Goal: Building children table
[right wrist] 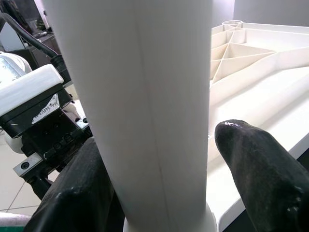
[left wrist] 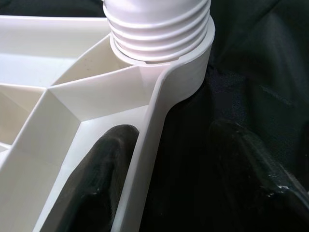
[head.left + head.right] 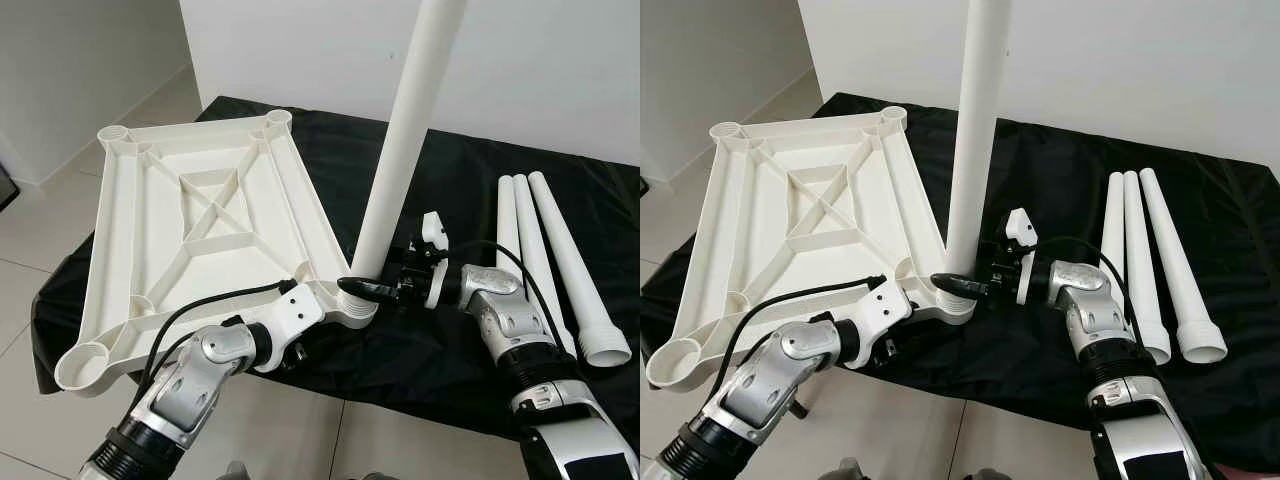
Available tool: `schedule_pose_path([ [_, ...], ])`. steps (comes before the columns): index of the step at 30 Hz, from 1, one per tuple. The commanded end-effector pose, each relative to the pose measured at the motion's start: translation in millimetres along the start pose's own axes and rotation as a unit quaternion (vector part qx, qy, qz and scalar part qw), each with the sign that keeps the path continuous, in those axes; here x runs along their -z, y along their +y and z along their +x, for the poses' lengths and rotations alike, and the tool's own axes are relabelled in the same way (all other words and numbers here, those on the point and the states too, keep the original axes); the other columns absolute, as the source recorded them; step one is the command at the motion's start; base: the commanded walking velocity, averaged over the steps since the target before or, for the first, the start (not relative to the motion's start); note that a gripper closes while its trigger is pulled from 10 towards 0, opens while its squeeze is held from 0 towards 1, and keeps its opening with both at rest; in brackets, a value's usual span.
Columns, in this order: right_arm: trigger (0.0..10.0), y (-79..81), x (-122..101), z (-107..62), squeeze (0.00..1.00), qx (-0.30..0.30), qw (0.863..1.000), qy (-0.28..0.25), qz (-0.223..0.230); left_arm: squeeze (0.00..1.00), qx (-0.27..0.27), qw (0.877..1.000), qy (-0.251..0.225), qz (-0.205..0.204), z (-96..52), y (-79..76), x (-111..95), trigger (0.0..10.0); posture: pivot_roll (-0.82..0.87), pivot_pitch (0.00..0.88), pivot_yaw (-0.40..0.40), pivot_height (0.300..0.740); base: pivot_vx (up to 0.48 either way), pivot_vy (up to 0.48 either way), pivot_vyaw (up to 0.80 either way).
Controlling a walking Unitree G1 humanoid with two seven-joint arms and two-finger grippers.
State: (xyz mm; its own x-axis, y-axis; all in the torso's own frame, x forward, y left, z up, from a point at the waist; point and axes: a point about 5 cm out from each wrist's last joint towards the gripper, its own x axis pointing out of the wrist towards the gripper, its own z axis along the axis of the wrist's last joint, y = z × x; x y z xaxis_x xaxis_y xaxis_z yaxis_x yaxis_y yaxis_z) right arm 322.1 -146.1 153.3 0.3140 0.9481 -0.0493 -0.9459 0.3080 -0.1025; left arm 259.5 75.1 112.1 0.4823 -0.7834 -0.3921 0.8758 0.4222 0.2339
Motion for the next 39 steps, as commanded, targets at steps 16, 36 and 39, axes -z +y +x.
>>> schedule_pose_path([
  [16, 10.0, -0.3, -1.8, -0.5, 0.00, 0.003, 1.000, -0.004, -0.005, 0.00, 0.049, 0.999, 0.009, 0.004, -3.9, -2.2, 4.8, 8.4, -0.03, 0.000, 0.006, 0.740, 0.000, 0.000, 0.00],
  [36, 10.0, -0.9, -0.9, 0.1, 0.00, 0.007, 1.000, -0.004, -0.007, 0.00, 0.067, 0.998, 0.010, 0.010, -2.9, -4.9, 4.9, 3.6, -0.04, 0.000, 0.016, 0.740, 0.000, 0.000, 0.00],
  [39, 10.0, -0.9, -0.8, 0.5, 0.00, 0.008, 1.000, -0.004, -0.007, 0.00, 0.069, 0.998, 0.011, 0.011, -2.5, -5.5, 5.1, 4.7, -0.04, 0.000, 0.018, 0.740, 0.000, 0.000, 0.00],
])
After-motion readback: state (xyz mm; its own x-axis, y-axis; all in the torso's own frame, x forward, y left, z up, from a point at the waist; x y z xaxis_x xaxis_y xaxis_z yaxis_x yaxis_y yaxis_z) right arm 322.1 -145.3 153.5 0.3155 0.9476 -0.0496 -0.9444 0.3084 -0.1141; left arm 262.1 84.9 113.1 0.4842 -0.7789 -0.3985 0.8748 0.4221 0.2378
